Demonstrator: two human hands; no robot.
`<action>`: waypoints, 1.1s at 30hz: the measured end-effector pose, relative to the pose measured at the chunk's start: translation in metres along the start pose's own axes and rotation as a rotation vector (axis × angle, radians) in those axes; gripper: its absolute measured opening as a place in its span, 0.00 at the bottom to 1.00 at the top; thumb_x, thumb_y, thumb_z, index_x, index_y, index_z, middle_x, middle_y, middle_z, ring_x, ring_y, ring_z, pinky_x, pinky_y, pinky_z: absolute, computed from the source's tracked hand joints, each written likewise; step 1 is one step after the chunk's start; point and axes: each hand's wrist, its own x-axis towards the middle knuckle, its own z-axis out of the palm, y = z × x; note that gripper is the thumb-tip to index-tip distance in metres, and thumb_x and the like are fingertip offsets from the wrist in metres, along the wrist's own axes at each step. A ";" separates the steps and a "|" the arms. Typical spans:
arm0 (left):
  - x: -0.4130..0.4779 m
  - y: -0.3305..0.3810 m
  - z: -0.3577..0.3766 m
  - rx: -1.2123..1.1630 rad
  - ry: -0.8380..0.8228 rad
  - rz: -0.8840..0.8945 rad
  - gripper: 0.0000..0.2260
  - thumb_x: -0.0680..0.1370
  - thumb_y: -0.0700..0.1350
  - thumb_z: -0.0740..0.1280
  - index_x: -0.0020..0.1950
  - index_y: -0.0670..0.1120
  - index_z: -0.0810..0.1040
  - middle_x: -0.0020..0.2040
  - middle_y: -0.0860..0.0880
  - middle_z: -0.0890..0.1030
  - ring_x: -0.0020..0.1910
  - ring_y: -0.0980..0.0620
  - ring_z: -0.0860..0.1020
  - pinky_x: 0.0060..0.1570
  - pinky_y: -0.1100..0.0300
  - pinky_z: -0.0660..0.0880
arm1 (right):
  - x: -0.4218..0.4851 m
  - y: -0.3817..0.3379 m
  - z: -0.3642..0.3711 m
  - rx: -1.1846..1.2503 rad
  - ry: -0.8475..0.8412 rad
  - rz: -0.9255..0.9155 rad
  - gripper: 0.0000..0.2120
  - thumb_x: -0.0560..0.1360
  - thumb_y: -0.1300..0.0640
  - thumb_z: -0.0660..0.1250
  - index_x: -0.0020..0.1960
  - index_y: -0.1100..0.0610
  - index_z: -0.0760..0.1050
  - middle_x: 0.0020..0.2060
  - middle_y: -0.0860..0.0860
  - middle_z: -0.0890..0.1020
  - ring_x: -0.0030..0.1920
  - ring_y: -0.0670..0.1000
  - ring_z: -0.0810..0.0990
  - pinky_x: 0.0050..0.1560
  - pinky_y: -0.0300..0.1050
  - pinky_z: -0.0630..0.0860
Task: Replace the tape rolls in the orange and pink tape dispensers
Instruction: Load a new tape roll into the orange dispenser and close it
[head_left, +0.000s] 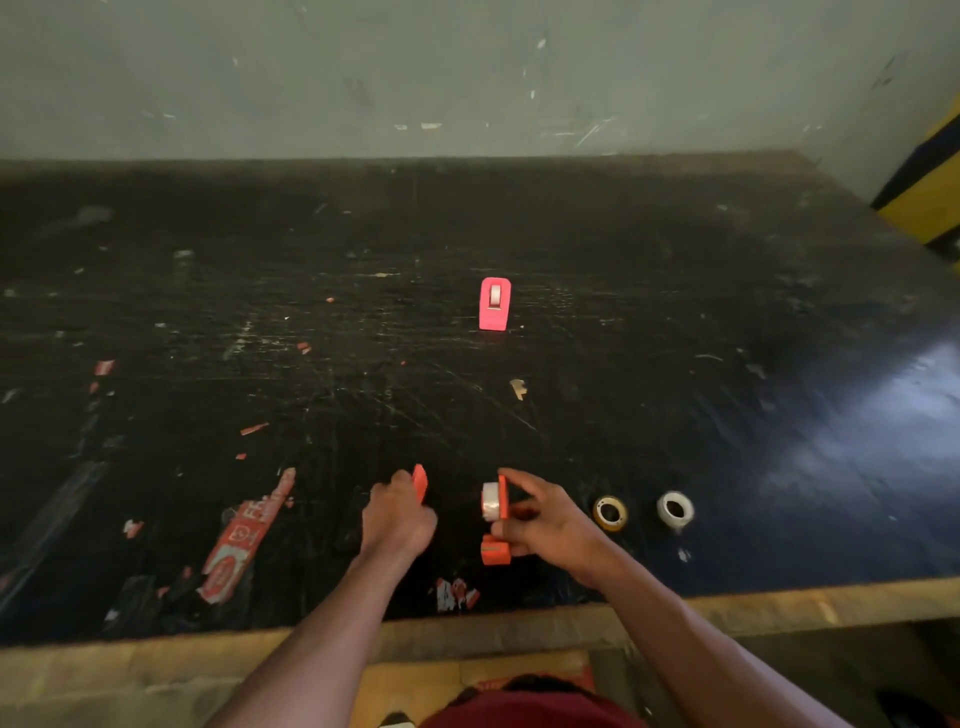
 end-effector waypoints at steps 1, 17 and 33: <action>0.000 0.004 -0.001 -0.052 0.001 -0.027 0.23 0.79 0.40 0.66 0.73 0.46 0.68 0.67 0.39 0.76 0.63 0.40 0.79 0.57 0.51 0.78 | 0.001 0.000 -0.003 -0.003 -0.004 0.006 0.37 0.75 0.68 0.69 0.78 0.50 0.58 0.57 0.54 0.79 0.53 0.53 0.85 0.52 0.49 0.83; -0.003 0.026 -0.010 -0.992 -0.209 -0.165 0.16 0.75 0.45 0.72 0.63 0.53 0.79 0.45 0.48 0.78 0.36 0.54 0.73 0.31 0.63 0.71 | 0.008 -0.017 -0.015 0.129 -0.010 -0.022 0.37 0.75 0.71 0.68 0.77 0.51 0.59 0.56 0.56 0.80 0.52 0.54 0.85 0.52 0.52 0.83; -0.002 0.003 -0.020 -1.190 -0.521 -0.119 0.18 0.82 0.42 0.60 0.71 0.51 0.76 0.62 0.37 0.81 0.62 0.40 0.80 0.68 0.35 0.70 | 0.001 -0.021 0.016 0.154 0.094 -0.114 0.29 0.75 0.69 0.68 0.72 0.50 0.67 0.56 0.54 0.82 0.53 0.53 0.85 0.52 0.52 0.84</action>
